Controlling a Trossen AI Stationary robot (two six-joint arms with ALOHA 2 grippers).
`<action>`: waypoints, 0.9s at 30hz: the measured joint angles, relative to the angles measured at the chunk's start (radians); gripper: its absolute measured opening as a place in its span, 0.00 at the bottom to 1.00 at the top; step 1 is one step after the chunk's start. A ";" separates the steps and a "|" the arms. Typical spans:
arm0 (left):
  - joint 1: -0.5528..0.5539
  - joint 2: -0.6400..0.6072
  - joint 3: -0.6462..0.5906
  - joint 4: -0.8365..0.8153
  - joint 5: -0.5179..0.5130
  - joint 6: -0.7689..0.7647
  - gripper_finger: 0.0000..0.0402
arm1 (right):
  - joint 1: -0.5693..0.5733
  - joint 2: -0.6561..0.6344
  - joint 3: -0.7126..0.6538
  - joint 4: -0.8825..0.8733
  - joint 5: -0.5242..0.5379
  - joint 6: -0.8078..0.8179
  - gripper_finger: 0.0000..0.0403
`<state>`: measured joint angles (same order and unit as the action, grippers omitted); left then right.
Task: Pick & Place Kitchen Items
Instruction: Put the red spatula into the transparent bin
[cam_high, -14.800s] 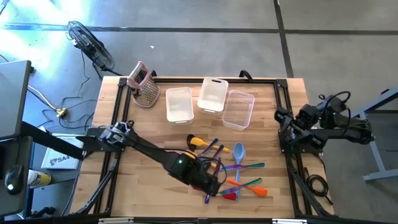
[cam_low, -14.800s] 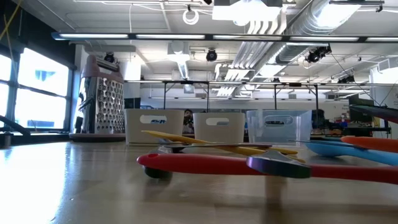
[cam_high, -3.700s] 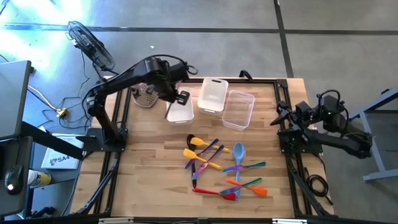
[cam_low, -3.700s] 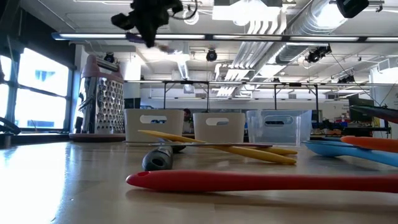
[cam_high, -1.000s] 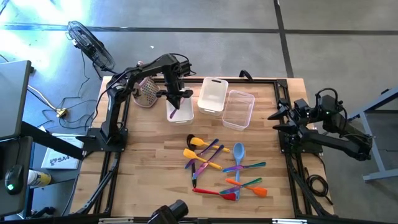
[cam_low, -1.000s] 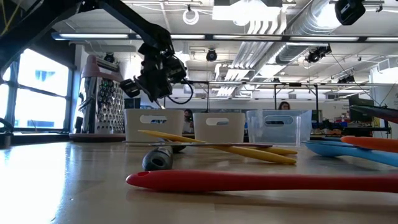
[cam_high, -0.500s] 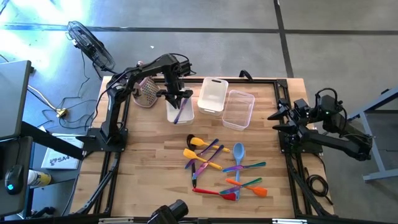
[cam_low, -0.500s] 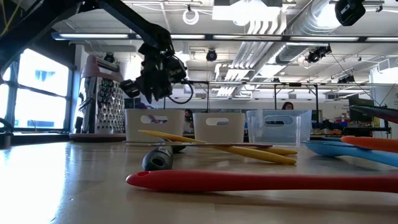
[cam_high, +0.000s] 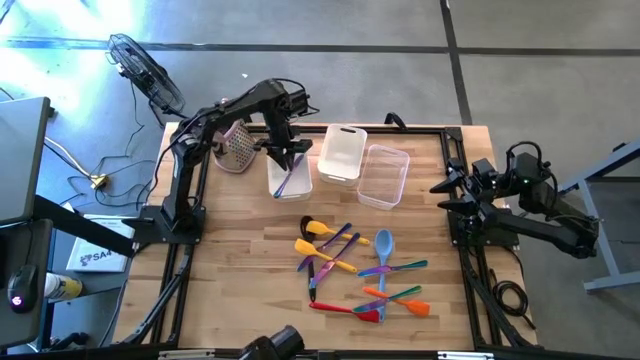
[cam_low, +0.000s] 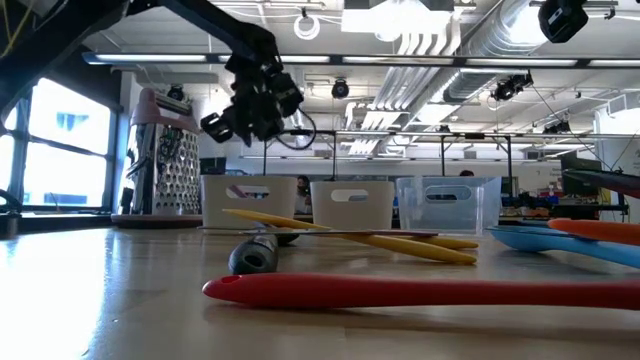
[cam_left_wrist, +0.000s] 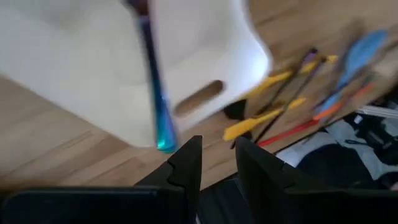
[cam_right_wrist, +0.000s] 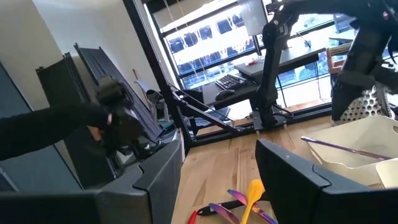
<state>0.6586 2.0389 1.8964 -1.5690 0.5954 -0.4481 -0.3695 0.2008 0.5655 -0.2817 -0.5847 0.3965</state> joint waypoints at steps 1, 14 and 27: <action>-0.011 -0.009 0.019 -0.006 0.001 -0.001 0.24 | 0.000 0.000 0.000 0.000 -0.005 0.002 0.49; -0.417 -0.062 0.221 -0.003 -0.281 0.027 0.24 | 0.000 0.000 0.000 -0.005 -0.092 0.003 0.49; -0.900 -0.061 0.186 0.228 -0.699 -0.046 0.24 | 0.000 0.000 0.000 -0.013 -0.127 -0.013 0.49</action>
<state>-0.2418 1.9778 2.0819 -1.3405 -0.1040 -0.4945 -0.3691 0.2012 0.5655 -0.2948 -0.7117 0.3837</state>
